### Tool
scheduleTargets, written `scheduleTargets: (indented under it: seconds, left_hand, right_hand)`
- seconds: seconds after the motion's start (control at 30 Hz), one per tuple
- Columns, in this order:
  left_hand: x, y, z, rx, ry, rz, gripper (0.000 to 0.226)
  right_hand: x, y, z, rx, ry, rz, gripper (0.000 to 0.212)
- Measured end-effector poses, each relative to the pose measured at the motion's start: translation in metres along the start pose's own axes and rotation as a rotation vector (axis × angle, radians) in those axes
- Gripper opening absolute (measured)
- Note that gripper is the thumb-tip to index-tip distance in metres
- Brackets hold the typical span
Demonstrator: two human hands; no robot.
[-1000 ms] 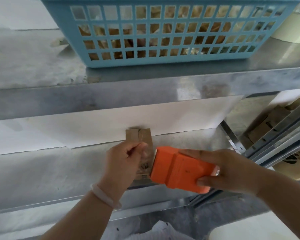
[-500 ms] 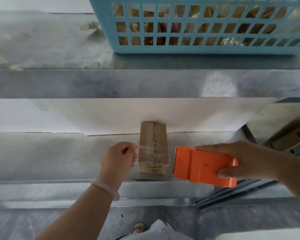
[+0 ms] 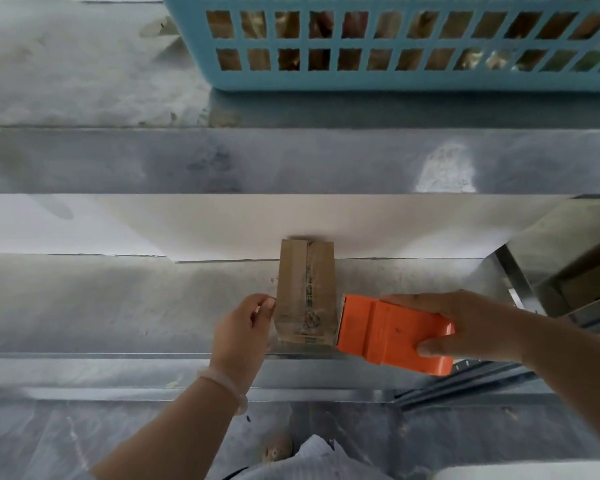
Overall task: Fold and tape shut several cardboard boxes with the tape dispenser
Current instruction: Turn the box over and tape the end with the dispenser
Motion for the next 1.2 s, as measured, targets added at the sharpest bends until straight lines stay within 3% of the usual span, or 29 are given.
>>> scheduleTargets:
  seconds: [0.07,0.17,0.23,0.3,0.37,0.43,0.5,0.63,0.97,1.1,1.2]
  left_hand:
    - [0.004,0.007,0.01,-0.122,-0.102,0.034,0.015]
    - [0.005,0.03,0.039,-0.361,-0.41,0.177,0.024]
    - [0.006,0.028,0.046,-0.349,-0.446,0.157,0.029]
    - [0.007,0.0,0.026,-0.206,-0.219,-0.049,0.03]
    - [-0.011,-0.025,-0.034,-0.008,0.259,-0.257,0.034]
    - [-0.031,-0.003,-0.082,0.246,0.669,-0.207,0.044]
    - [-0.035,0.038,-0.095,0.536,0.876,-0.079,0.051]
    - [-0.022,0.074,-0.075,0.898,0.911,0.008,0.059]
    - [-0.023,0.074,-0.077,0.929,0.941,0.004,0.055]
    - [-0.021,0.075,-0.078,0.919,0.933,0.008,0.054]
    - [-0.022,0.075,-0.078,0.928,0.939,0.004,0.054]
  right_hand:
    - [0.001,0.002,-0.001,0.034,0.005,-0.018,0.085]
    - [0.001,0.004,-0.001,0.105,-0.002,-0.035,0.086]
    - [0.0,0.006,0.001,0.146,-0.007,-0.043,0.086]
    - [0.0,0.005,0.001,0.169,-0.015,-0.059,0.085]
    - [0.0,0.006,0.001,0.182,-0.023,-0.062,0.084]
    - [0.0,0.007,-0.001,0.197,-0.012,-0.062,0.083]
    - [0.001,0.009,-0.003,0.218,-0.002,-0.062,0.082]
    - [0.0,0.011,-0.008,0.239,0.006,-0.049,0.08]
    - [-0.023,-0.004,-0.021,0.051,0.046,0.031,0.077]
    - [-0.03,-0.006,-0.009,-0.025,0.082,0.029,0.043]
    - [-0.022,0.002,0.006,-0.105,0.089,0.036,0.062]
Point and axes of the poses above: each hand's wrist, its own x-axis towards the middle knuckle, its own y-axis out of the palm, z = x × y, the point moved 10 cm from there along x, towards the middle knuckle, and after that the axes turned 11 degrees about -y, right-handed, at the moved point
